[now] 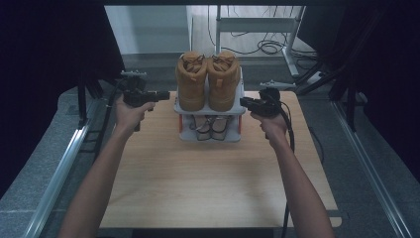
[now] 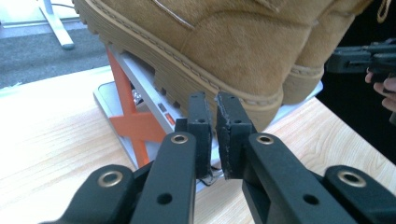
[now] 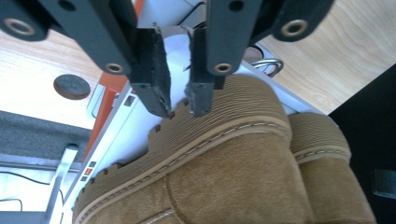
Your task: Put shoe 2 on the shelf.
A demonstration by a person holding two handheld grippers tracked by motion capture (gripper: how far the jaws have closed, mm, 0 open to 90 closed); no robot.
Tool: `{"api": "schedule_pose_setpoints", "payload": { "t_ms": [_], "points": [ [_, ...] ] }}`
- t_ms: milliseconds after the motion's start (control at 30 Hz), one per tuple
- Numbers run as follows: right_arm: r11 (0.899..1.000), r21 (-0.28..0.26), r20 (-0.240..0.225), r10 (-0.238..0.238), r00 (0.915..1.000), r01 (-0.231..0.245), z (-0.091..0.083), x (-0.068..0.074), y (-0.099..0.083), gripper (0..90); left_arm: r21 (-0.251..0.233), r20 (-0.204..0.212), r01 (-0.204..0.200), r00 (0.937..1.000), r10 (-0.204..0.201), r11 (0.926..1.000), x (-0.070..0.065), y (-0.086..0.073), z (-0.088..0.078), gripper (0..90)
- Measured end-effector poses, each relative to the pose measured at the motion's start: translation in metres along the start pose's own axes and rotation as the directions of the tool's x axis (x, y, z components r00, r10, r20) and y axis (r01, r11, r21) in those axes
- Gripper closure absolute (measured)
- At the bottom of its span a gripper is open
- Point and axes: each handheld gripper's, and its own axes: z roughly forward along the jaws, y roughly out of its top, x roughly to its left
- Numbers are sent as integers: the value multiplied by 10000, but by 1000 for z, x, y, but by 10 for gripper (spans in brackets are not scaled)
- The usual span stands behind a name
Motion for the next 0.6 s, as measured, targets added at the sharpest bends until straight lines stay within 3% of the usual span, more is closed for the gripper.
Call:
{"api": "schedule_pose_setpoints", "payload": {
  "t_ms": [200,333,600],
  "points": [
    [9999,-139,-153,-88,9998,86,-7,2,-5,678,-137,250,-103,9996,106,9999,-3,-12,-10,788],
    [9993,-292,-191,-220,9996,215,-14,3,-11,635,-68,-32,-436,9990,436,9990,-9,-25,-12,727],
    [9976,-584,-302,-389,9988,371,-29,2,-31,601,-28,-57,-647,9979,647,9979,-16,-53,-14,672]
  ]
}}
